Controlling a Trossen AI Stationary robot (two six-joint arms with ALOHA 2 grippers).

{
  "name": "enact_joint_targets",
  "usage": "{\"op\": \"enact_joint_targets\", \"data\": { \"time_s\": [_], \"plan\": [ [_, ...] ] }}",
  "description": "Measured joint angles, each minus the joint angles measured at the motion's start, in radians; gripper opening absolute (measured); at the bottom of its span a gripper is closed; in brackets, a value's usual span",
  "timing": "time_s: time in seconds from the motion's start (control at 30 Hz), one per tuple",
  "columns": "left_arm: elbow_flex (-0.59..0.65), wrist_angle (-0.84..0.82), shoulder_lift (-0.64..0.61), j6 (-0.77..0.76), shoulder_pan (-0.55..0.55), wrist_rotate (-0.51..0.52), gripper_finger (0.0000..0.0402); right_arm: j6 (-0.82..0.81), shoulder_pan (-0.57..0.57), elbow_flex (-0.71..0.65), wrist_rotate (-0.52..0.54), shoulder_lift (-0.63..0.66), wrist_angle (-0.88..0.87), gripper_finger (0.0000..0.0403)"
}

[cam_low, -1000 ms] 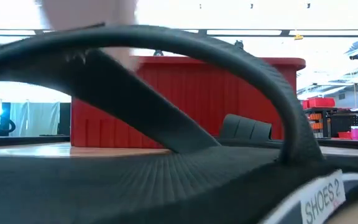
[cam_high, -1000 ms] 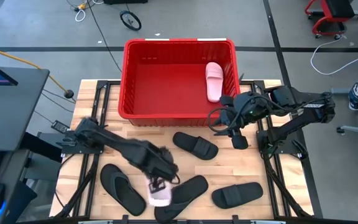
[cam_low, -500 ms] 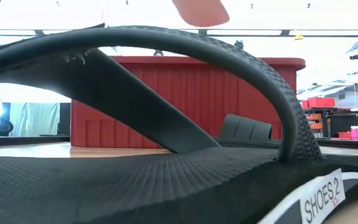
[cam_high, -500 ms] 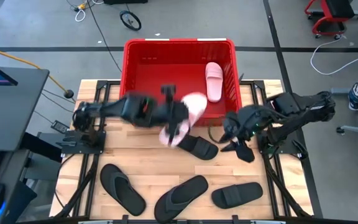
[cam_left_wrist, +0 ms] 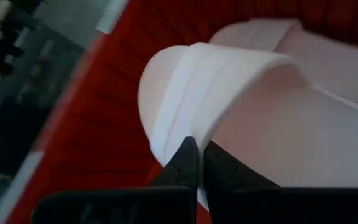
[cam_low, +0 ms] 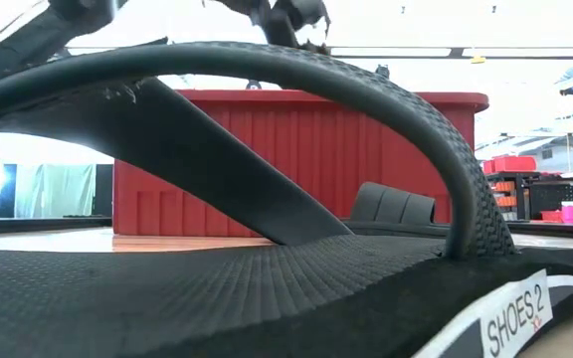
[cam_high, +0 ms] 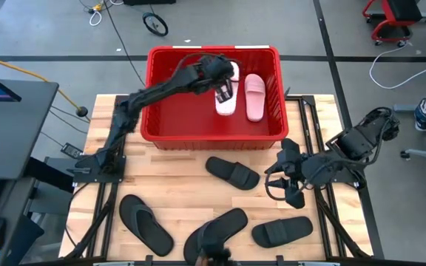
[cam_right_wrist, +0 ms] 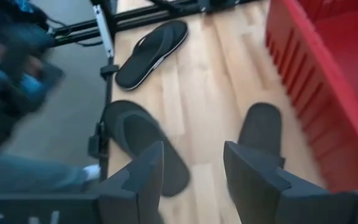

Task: Pick and place slides into bin
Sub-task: Put the pink slide into the red bin

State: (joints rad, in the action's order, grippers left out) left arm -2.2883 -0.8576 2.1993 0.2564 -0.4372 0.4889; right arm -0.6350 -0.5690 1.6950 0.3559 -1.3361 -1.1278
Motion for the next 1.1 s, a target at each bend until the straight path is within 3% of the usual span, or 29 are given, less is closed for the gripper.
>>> {"op": "enact_joint_targets", "data": {
  "time_s": [0.23, 0.53, 0.73, 1.1],
  "plan": [
    [0.0, 0.125, 0.173, 0.097, -0.025, 0.027, 0.001, -0.001, -0.012, 0.0, 0.067, 0.0, -0.002, 0.0173],
    [0.0, 0.317, 0.265, 0.113, -0.029, 0.05, 0.0011, -0.001, -0.012, 0.0, 0.092, 0.0, -0.001, 0.0173],
    [0.0, 0.273, 0.302, 0.095, -0.037, -0.066, 0.0046, -0.001, -0.012, 0.0, 0.092, 0.0, -0.003, 0.0173],
    [0.0, 0.309, 0.341, 0.046, -0.057, 0.0, 0.0114, -0.009, -0.012, 0.0, 0.09, -0.001, -0.021, 0.0173]
  ]
}}
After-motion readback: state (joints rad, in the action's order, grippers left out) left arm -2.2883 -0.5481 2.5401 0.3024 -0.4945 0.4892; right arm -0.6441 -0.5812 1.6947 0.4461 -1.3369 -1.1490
